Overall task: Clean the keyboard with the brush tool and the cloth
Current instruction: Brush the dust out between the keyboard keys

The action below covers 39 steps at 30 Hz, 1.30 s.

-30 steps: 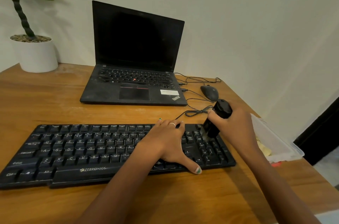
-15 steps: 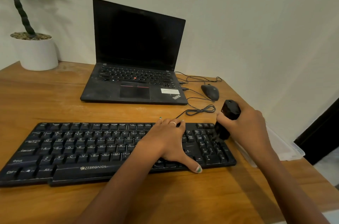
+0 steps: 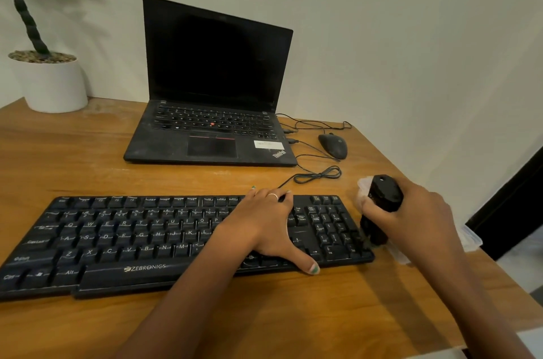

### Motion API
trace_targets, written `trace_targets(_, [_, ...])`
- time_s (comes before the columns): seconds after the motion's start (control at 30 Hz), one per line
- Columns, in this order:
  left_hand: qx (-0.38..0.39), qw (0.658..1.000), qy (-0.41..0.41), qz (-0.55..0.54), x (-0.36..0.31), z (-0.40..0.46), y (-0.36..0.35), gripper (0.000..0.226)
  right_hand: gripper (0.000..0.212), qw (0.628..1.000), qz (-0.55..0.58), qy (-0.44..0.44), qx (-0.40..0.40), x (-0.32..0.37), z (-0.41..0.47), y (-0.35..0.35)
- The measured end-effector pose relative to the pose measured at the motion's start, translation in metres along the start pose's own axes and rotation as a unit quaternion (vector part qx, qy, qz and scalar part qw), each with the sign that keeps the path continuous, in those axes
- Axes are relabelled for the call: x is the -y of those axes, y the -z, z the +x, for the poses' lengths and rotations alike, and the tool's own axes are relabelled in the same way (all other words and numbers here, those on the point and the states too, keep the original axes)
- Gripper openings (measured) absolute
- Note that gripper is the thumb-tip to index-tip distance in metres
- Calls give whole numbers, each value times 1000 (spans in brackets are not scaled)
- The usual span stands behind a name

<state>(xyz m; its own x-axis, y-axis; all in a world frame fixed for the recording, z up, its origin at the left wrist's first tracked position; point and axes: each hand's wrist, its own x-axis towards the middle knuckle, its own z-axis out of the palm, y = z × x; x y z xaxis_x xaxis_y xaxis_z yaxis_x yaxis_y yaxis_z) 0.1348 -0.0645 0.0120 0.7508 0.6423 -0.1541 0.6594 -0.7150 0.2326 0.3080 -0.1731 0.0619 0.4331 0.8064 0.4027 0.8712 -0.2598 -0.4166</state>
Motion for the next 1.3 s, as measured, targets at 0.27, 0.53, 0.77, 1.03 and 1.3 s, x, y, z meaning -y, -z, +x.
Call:
trace_targets(0.27, [4,1000,2,3,-1,-1,2,129,19,999,8,35,-35,5,-13,2])
trace_targets(0.53, [5,1000,2,2,-1,-1,2,129,14,995,97,23,5,7,-24,-6])
trace_targets(0.77, [4,1000,2,9,-1,0,2,129,13,987,153,7,55,12,-30,-6])
trace_targets(1.03, [7,1000,2,7,-1,-1,3,130,11,983,172,15,63,18,-28,-3])
trace_targets(1.3, [2,1000,0,9,-2,-1,3,129,13,995,91,40,31,21,-25,-3])
